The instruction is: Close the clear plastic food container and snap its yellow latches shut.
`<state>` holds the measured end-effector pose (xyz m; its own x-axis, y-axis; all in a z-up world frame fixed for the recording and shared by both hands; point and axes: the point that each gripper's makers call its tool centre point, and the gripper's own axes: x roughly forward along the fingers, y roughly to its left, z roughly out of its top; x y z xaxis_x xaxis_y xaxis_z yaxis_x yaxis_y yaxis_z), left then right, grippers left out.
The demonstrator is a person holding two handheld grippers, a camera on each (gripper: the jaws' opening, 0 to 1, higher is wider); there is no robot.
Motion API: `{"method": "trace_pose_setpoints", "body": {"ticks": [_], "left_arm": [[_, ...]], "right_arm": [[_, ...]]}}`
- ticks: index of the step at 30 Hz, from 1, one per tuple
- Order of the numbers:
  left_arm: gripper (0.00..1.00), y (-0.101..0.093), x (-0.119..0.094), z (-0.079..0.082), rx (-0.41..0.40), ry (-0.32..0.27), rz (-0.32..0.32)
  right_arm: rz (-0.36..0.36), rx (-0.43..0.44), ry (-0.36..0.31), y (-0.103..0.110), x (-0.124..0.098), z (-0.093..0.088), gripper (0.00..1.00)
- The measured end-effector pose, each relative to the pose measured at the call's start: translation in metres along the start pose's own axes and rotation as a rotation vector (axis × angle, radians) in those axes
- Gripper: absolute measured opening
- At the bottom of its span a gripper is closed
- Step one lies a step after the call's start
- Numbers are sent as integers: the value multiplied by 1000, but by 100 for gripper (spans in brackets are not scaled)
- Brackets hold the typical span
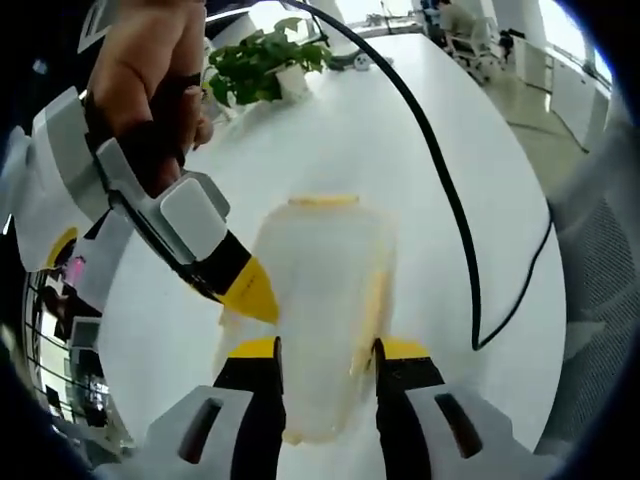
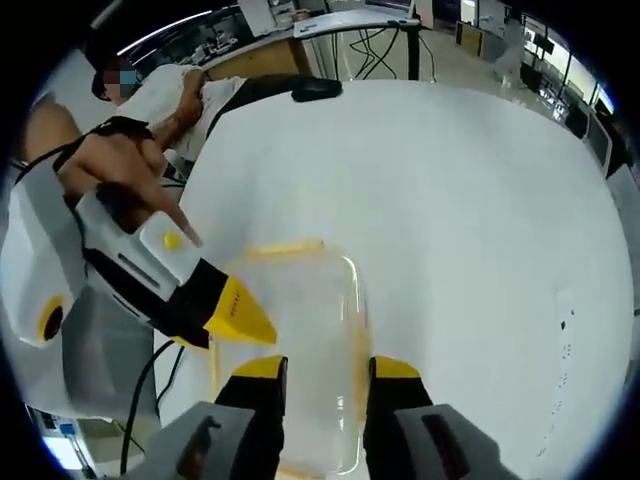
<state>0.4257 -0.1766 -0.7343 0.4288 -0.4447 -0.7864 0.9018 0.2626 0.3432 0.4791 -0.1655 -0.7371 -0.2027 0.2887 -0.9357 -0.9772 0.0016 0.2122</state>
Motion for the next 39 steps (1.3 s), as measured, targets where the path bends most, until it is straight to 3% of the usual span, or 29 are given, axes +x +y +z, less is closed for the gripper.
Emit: {"method": "trace_pose_setpoints", "body": {"ticks": [12,14,16,17,21,25,39], "left_arm": [[33,-1,3,2,10,-15,9],[34,-1,2,3,14,-18,10],[34,-1,2,3,21,-23,12],[34,-1,2,3,21,-26,12],[35,2,0,7,-19,-49,-10],[34,-3,-2,6,21,-55,-32],[43,-3,-11,-1,1,-40,-63]], "right_arm": [[-46,69,-129,2,-1,4,34],[-71,53,-127,3,-2,5,33],[-119,-44,-120,2,-4,8,33],[-128,-52,-114,3,-4,9,33],[-146,-39,-110,4,-6,9,32],[-156,-50,-119,7,-9,6,34],[-195,-16,-110,13,-14,-23,45]]}}
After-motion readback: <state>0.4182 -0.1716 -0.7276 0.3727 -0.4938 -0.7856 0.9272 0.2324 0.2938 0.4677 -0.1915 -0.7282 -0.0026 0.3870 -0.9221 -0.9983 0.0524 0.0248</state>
